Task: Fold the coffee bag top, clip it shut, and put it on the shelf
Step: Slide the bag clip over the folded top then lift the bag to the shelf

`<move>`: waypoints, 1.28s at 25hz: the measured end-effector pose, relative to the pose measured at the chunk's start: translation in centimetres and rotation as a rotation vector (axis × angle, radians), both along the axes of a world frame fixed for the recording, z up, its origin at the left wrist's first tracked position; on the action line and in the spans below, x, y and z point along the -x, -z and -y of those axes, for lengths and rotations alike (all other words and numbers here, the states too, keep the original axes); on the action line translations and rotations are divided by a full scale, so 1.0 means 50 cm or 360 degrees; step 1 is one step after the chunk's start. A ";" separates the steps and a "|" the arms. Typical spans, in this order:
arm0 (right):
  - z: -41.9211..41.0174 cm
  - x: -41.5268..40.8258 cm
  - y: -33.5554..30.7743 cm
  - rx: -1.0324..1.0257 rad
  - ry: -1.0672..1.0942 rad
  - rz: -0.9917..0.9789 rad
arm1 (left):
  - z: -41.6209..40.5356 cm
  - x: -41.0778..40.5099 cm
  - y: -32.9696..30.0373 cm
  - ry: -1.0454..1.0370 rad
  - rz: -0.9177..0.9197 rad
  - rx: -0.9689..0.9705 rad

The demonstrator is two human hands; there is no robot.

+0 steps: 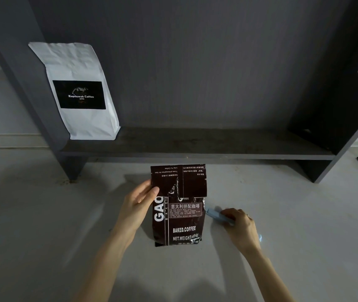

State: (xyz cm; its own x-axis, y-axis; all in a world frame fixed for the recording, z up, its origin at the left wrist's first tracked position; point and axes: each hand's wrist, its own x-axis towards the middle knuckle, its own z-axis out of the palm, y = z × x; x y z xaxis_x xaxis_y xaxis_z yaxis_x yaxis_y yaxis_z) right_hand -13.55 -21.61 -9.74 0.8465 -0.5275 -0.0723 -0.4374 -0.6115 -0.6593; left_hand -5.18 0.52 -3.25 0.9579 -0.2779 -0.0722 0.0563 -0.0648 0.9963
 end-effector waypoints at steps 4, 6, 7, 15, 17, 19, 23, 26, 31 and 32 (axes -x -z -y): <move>-0.001 0.000 -0.028 -0.0150 0.0055 0.0147 | 0.003 0.006 -0.009 0.0018 0.0056 -0.0005; 0.000 -0.006 -0.062 -0.0232 0.0107 0.0255 | 0.005 0.006 -0.017 0.0046 0.0126 -0.0021; 0.000 -0.009 -0.084 -0.0250 0.0121 0.0317 | 0.007 0.007 -0.021 0.0061 0.0158 -0.0017; -0.029 -0.019 -0.241 -0.0151 -0.0092 0.0814 | 0.010 -0.002 -0.049 -0.0005 0.0392 -0.0007; -0.051 -0.022 -0.259 -0.0094 -0.0252 0.0815 | 0.013 -0.002 -0.060 -0.0014 0.0459 -0.0014; -0.073 -0.029 -0.270 -0.0031 -0.0377 0.0806 | 0.018 0.004 -0.068 0.0029 0.0493 -0.0009; -0.103 -0.042 -0.258 0.0191 -0.0499 0.0777 | 0.021 0.009 -0.067 0.0009 0.0524 -0.0012; -0.120 -0.044 -0.235 0.0227 -0.0538 0.0768 | 0.024 0.009 -0.067 -0.0006 0.0528 -0.0047; -0.129 -0.042 -0.223 0.0196 -0.0523 0.0812 | 0.026 0.007 -0.064 -0.0088 0.0490 -0.0079; -0.129 -0.042 -0.222 0.0205 -0.0521 0.0819 | 0.026 0.008 -0.063 -0.0096 0.0481 -0.0073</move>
